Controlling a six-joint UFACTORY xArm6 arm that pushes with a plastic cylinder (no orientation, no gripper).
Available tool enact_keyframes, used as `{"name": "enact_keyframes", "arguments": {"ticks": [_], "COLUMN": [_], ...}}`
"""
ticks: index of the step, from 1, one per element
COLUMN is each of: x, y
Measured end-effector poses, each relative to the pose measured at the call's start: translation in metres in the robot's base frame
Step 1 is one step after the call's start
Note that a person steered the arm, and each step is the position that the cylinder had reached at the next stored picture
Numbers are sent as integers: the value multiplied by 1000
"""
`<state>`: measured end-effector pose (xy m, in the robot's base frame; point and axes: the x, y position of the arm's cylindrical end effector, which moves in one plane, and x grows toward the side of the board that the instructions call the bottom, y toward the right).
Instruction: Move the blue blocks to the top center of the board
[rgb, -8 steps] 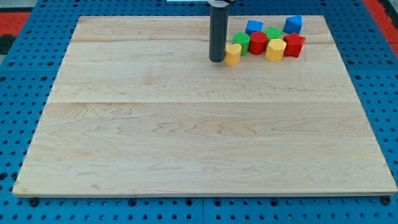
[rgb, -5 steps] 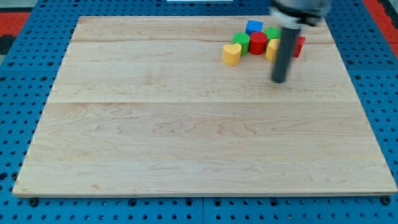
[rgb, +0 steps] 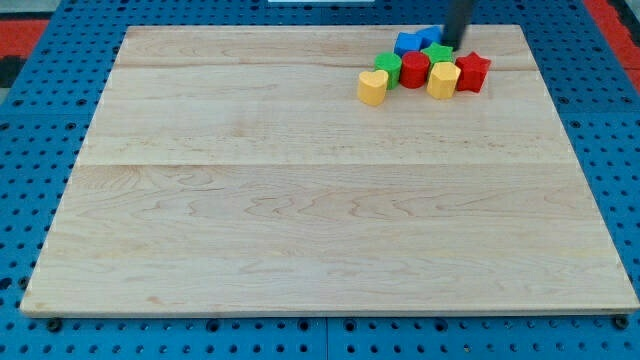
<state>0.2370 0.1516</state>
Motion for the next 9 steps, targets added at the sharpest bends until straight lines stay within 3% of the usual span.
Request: {"name": "enact_keyframes", "arguments": {"ticks": [2,3,4,7,9], "x": [42,28,33,25,-25], "y": [-105,-104,-63,-46,24]}}
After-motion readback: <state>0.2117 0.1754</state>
